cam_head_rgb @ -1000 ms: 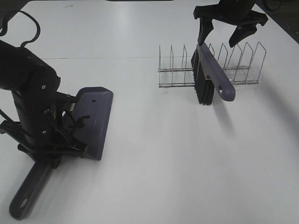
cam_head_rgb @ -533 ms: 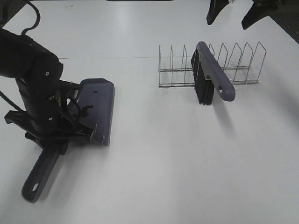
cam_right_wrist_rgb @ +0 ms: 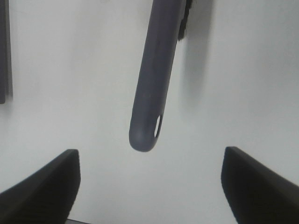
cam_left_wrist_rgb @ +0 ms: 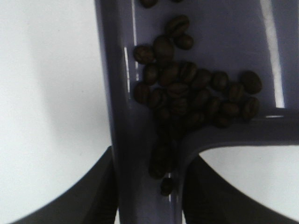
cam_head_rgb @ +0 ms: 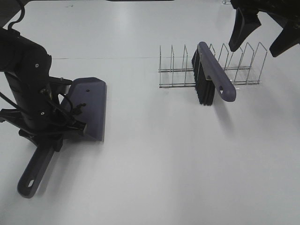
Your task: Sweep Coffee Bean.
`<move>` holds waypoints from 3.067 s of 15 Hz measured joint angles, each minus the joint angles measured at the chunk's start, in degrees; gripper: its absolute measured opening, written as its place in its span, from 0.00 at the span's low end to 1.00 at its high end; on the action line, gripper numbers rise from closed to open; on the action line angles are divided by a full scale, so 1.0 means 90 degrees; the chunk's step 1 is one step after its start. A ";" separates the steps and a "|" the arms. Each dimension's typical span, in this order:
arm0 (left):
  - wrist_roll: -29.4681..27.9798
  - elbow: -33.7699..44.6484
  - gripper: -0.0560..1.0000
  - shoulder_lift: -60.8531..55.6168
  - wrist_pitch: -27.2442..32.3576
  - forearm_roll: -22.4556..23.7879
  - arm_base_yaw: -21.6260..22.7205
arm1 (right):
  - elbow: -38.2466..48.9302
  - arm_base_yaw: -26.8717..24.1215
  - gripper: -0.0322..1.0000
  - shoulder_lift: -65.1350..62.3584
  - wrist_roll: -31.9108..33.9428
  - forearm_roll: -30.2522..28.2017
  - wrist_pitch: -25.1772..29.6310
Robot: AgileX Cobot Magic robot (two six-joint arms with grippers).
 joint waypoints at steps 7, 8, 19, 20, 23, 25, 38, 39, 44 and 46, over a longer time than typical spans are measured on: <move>0.0210 -0.0006 0.59 -0.0025 0.0051 -0.0325 0.0000 | 0.1050 0.0006 0.74 -0.1222 -0.0038 0.0006 -0.0006; 0.0223 -0.0019 0.59 -0.0095 0.0095 -0.0337 0.0000 | 0.1216 0.0006 0.74 -0.1451 -0.0038 0.0006 -0.0006; 0.1649 0.0497 0.58 -0.2878 0.0853 -0.0427 0.2260 | 0.3616 0.0006 0.74 -0.4628 -0.0038 0.0006 0.0000; 0.1713 0.0929 0.58 -0.3527 0.0910 -0.0427 0.2406 | 0.3794 0.0006 0.74 -0.5004 -0.0038 0.0000 0.0000; 0.1954 0.2024 0.58 -0.5558 0.1184 -0.0452 0.2476 | 0.4176 0.0006 0.74 -0.6271 -0.0038 -0.0115 0.0013; 0.2012 0.2349 0.58 -0.6837 0.1693 -0.0452 0.2476 | 0.4437 0.0006 0.74 -0.7117 -0.0038 -0.0115 0.0019; 0.2330 0.3508 0.58 -1.2395 0.2426 -0.0293 0.2476 | 0.6118 0.0006 0.74 -1.0753 -0.0274 -0.0694 -0.0350; 0.2247 0.3571 0.58 -1.2618 0.2311 -0.0293 0.2476 | 0.6296 0.0006 0.74 -1.0753 -0.0274 -0.0694 -0.0357; 0.2158 0.3788 0.58 -1.2694 0.1840 -0.0414 0.2476 | 0.6551 0.0006 0.74 -1.0753 -0.0274 -0.0732 -0.0681; 0.2165 0.3788 0.58 -1.2694 0.1808 -0.0446 0.2476 | 0.6551 0.0006 0.74 -1.0753 -0.0274 -0.0732 -0.0688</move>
